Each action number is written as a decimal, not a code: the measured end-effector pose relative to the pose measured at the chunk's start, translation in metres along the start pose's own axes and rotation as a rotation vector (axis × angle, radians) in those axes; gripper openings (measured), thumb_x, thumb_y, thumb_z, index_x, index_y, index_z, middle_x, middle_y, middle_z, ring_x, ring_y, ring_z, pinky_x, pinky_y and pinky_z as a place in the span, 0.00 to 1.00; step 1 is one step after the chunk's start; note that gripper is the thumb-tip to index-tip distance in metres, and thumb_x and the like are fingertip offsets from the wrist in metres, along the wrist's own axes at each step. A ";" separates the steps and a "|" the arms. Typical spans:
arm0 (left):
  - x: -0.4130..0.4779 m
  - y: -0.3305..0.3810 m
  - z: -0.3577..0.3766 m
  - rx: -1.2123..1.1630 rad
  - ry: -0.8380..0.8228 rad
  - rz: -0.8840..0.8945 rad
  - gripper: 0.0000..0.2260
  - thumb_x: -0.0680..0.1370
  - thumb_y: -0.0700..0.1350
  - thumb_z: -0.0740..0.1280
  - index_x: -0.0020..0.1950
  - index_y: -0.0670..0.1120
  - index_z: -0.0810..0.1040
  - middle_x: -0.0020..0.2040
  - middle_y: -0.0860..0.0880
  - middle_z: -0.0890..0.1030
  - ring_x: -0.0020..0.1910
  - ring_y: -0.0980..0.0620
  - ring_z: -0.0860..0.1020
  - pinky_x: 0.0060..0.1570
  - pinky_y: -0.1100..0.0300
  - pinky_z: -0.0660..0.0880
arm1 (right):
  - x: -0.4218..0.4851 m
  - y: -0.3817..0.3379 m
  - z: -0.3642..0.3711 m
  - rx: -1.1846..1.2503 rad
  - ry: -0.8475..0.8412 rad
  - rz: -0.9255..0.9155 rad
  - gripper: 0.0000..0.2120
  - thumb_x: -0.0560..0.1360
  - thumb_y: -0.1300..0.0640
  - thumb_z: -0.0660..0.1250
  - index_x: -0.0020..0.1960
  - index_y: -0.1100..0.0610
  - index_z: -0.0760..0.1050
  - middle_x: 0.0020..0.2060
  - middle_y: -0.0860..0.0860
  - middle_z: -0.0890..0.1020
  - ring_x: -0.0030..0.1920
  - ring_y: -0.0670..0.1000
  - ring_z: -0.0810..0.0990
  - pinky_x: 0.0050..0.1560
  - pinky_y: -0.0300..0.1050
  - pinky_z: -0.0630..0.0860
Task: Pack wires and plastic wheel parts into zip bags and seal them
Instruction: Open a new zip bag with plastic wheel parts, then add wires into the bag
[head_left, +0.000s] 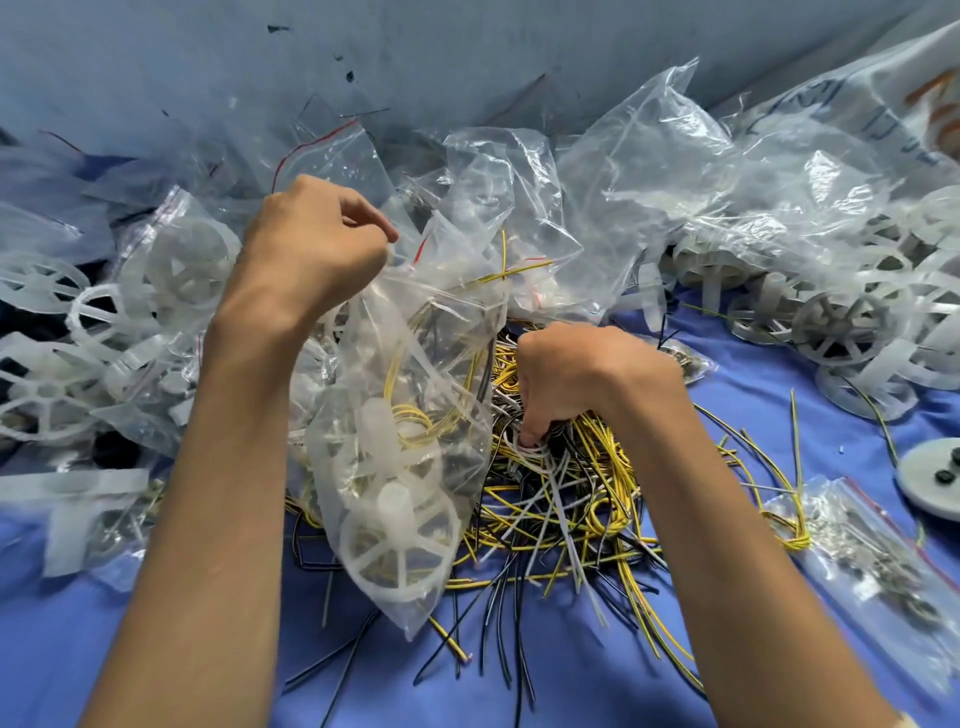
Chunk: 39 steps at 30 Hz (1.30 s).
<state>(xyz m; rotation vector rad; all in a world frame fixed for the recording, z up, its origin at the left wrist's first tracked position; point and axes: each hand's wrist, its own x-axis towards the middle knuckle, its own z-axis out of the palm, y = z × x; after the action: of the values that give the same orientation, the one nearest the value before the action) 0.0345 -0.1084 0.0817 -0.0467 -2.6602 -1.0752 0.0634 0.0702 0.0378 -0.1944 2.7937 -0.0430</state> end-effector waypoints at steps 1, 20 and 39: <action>-0.001 0.001 -0.001 -0.003 -0.008 -0.003 0.11 0.65 0.44 0.58 0.34 0.55 0.80 0.29 0.55 0.75 0.45 0.41 0.77 0.48 0.53 0.76 | 0.000 -0.001 0.002 -0.012 0.024 0.004 0.20 0.62 0.48 0.79 0.29 0.56 0.69 0.29 0.49 0.72 0.40 0.58 0.78 0.40 0.49 0.78; 0.001 0.006 0.001 0.046 0.010 0.088 0.16 0.73 0.38 0.57 0.41 0.55 0.81 0.28 0.54 0.72 0.25 0.57 0.68 0.28 0.64 0.65 | -0.026 0.031 -0.028 0.245 0.183 -0.110 0.05 0.73 0.55 0.66 0.47 0.48 0.74 0.39 0.45 0.82 0.36 0.40 0.78 0.34 0.40 0.72; -0.001 0.016 0.004 -0.130 0.321 0.264 0.10 0.74 0.47 0.65 0.54 0.48 0.73 0.35 0.56 0.70 0.35 0.57 0.71 0.39 0.64 0.69 | -0.033 0.044 -0.035 0.278 0.459 0.016 0.04 0.69 0.54 0.70 0.38 0.46 0.81 0.35 0.46 0.81 0.40 0.51 0.78 0.43 0.45 0.77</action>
<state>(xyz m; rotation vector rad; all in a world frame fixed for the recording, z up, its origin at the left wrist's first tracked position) 0.0363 -0.0940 0.0901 -0.2247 -2.2247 -1.0652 0.0770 0.1185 0.0792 -0.1014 3.1961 -0.5311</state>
